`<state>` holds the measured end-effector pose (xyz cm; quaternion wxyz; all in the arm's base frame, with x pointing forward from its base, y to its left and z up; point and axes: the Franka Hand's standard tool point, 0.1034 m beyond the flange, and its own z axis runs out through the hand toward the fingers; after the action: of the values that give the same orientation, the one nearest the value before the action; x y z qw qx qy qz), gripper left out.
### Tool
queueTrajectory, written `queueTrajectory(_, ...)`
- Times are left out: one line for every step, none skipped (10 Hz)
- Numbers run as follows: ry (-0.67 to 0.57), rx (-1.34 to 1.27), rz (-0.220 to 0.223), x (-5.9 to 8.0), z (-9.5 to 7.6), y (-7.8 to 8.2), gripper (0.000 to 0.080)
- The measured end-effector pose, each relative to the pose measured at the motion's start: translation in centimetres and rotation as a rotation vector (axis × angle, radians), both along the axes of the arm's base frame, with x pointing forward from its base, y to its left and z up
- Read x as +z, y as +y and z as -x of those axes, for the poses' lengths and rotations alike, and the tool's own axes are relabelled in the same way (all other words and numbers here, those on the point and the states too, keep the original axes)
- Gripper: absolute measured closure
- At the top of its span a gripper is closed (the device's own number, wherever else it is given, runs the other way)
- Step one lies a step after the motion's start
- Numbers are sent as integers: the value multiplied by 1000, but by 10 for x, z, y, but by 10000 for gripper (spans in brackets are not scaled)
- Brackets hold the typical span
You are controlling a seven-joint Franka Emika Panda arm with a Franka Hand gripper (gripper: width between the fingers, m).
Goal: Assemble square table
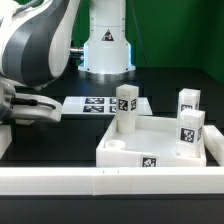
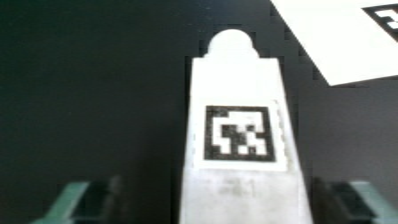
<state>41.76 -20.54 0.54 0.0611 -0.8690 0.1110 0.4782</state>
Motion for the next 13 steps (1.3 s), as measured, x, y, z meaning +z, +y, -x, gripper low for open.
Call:
queueTrajectory(-1,1,1,0,0,0,416)
queueTrajectory(-2,2,1,0,-1,0,514)
queueTrajectory(-4,5,1,0,-2,1,514)
queueTrajectory(-6,5,6,4,-5,5,514)
queueTrajectory(-7,4,17,13,-12,11,514)
queueTrajectory(-2,-3,32,28,-21,21,514)
queueTrajectory(-5,-5,41,43,-31,28,514)
queueTrajectory(-17,-7,50,53,-40,29,514)
queueTrajectory(-26,-7,55,47,-38,26,514)
queueTrajectory(-24,-8,56,46,-37,26,514)
queueTrajectory(-30,-6,58,45,-38,25,512)
queueTrajectory(-64,0,69,43,-43,23,512)
queueTrajectory(-68,-2,70,44,-43,23,512)
